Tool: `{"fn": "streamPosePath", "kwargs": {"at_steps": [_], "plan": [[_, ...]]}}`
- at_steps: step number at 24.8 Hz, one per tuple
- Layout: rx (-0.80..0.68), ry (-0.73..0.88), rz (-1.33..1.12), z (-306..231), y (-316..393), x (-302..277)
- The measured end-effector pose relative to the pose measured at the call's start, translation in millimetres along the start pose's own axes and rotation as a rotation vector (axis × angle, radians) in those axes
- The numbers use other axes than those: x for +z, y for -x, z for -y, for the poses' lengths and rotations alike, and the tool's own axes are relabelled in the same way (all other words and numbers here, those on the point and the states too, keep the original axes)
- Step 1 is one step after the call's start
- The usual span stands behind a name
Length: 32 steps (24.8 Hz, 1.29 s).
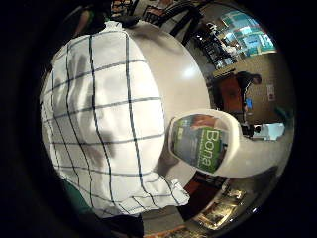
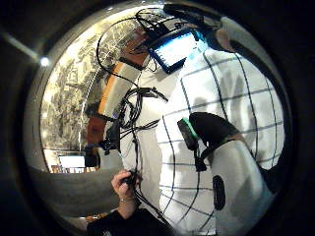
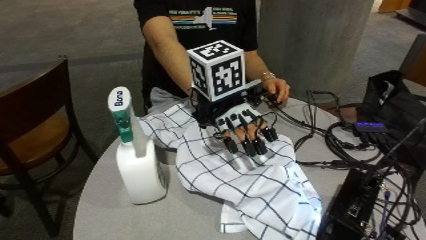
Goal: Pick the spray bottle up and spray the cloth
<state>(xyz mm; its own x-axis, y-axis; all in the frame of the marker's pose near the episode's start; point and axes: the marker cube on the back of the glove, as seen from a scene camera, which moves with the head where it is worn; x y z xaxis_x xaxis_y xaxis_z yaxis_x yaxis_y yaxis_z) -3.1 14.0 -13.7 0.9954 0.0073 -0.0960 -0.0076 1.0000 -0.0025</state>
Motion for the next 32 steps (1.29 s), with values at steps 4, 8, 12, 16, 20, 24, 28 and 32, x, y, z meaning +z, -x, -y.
{"fn": "streamPosePath", "kwargs": {"at_steps": [4, 8, 12, 16, 20, 24, 28, 32], "plan": [[-0.018, -0.035, -0.023, -25, 3, -11], [-0.054, -0.054, 0.009, -66, 3, -23], [-0.05, -0.081, 0.098, -117, -4, -31], [0.029, -0.134, 0.254, -159, -27, -36], [0.076, -0.183, 0.436, -178, -54, -38], [0.097, -0.28, 0.568, -192, -75, -39], [0.124, -0.279, 0.701, -205, -87, -39], [0.168, -0.301, 0.856, -209, -98, -39]]}}
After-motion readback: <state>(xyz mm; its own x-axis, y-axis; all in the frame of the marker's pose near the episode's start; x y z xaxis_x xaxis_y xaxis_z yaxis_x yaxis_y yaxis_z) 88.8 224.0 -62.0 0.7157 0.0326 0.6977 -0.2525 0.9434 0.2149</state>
